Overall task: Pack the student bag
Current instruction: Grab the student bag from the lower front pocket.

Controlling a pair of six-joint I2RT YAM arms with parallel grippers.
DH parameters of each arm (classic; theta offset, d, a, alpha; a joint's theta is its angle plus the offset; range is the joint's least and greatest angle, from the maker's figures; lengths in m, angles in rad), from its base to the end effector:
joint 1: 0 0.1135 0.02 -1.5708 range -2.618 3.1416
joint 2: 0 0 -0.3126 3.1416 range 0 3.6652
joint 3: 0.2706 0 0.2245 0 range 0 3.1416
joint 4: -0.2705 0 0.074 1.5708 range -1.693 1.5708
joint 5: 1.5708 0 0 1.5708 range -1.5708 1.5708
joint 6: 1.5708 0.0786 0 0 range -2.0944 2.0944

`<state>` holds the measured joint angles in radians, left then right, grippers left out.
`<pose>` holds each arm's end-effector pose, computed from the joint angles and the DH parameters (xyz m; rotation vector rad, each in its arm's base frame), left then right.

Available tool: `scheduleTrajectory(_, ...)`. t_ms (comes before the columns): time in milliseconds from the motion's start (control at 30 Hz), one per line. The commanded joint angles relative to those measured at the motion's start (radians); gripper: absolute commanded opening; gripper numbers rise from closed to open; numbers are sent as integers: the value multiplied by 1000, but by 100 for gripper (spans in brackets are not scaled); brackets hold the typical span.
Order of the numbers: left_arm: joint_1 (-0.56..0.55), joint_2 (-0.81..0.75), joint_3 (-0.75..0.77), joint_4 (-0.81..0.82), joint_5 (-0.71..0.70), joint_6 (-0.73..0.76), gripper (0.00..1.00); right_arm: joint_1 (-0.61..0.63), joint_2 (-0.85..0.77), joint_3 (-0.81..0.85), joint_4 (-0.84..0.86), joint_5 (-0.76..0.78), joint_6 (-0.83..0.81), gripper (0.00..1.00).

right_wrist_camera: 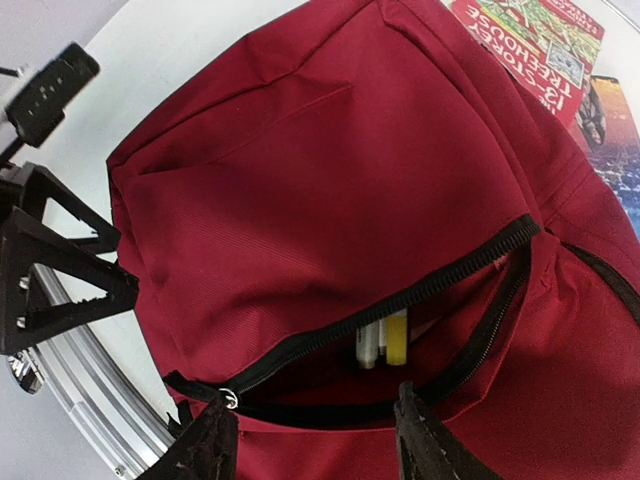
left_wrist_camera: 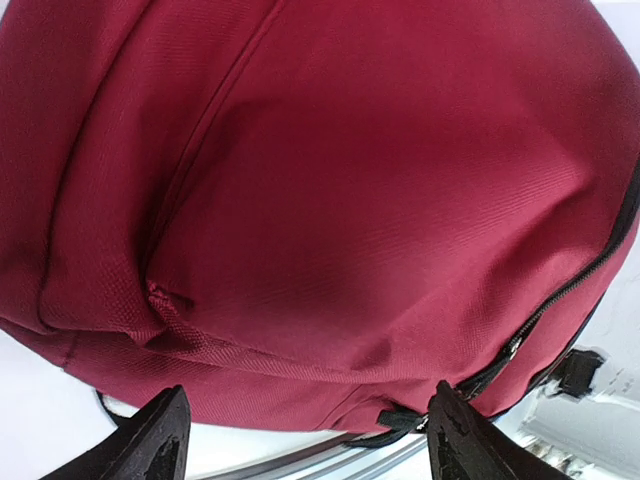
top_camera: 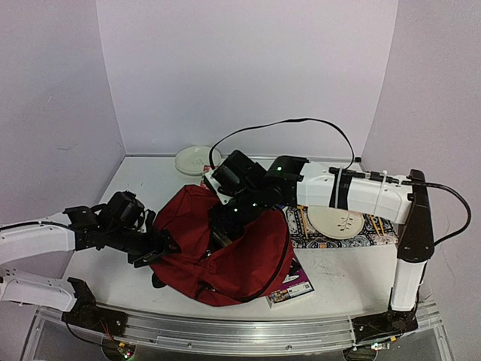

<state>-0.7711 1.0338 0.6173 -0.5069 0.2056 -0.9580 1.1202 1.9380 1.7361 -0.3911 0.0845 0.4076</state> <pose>0.1131 -0.1323 0.2291 -0.1611 2.7348 -0.8823 0.2161 0.4315 0.3356 -0.7435 2.1440 0.7657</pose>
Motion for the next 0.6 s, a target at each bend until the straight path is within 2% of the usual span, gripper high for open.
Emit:
scheduleTrajectory(0, -32, -44, -78, 182, -43, -225, 83, 3, -50, -57, 43, -43, -54, 56)
scheduleTrajectory(133, -98, -12, -95, 297, -111, -342, 82, 3, -71, -91, 54, -49, -90, 57)
scheduleTrajectory(333, -163, 102, -44, 338, -245, -382, 77, 3, -99, -153, 104, -60, -129, 60)
scheduleTrajectory(467, -193, 150, -50, 375, -307, -414, 66, 3, -132, -209, 142, -77, -175, 60)
scheduleTrajectory(567, -214, 176, -49, 397, -347, -428, 51, 4, -167, -253, 173, -116, -207, 60)
